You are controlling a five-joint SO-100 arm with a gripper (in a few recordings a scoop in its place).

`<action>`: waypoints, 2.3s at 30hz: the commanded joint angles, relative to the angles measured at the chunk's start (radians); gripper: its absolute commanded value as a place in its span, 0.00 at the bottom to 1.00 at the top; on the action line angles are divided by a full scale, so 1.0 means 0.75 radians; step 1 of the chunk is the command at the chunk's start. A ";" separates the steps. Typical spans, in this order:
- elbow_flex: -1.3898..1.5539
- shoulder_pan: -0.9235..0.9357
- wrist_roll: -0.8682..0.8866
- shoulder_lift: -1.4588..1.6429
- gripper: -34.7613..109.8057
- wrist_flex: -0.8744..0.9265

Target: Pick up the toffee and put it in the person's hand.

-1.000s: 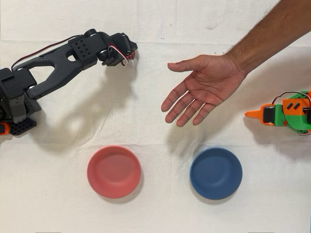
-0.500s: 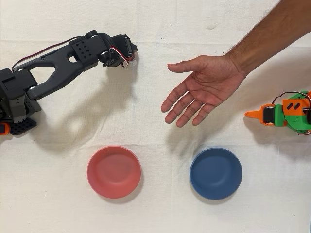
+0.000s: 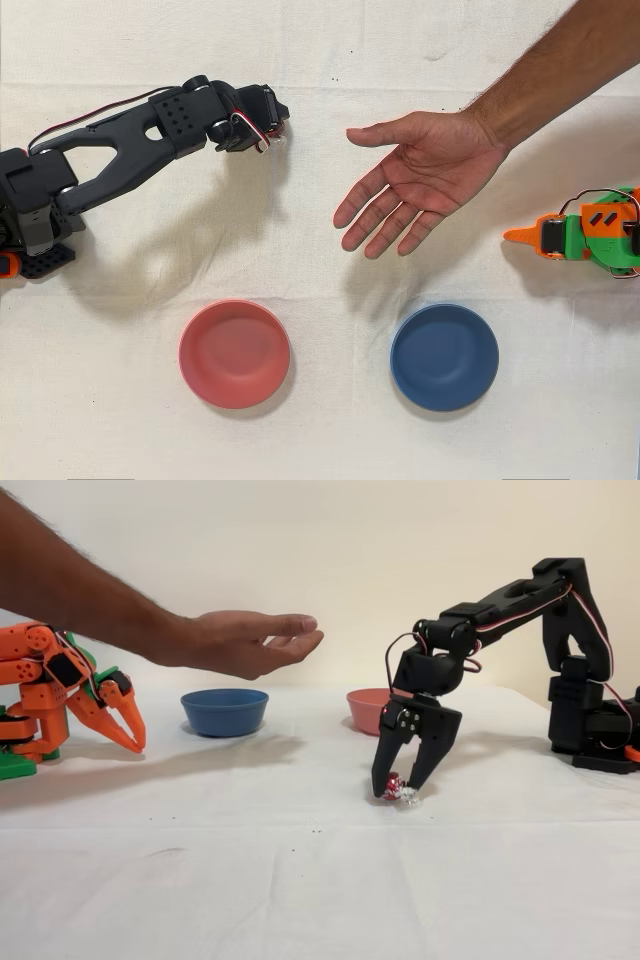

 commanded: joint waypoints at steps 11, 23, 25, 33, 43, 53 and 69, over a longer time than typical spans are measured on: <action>0.086 0.108 -0.067 0.466 0.33 0.039; 0.180 0.237 -0.117 0.687 0.34 -0.037; 0.174 0.260 -0.129 0.699 0.34 -0.047; 0.088 0.346 -0.164 0.699 0.34 -0.082; -0.008 0.417 -0.178 0.659 0.34 -0.135; -0.143 0.440 -0.164 0.554 0.33 -0.207; -0.192 0.454 -0.157 0.487 0.33 -0.196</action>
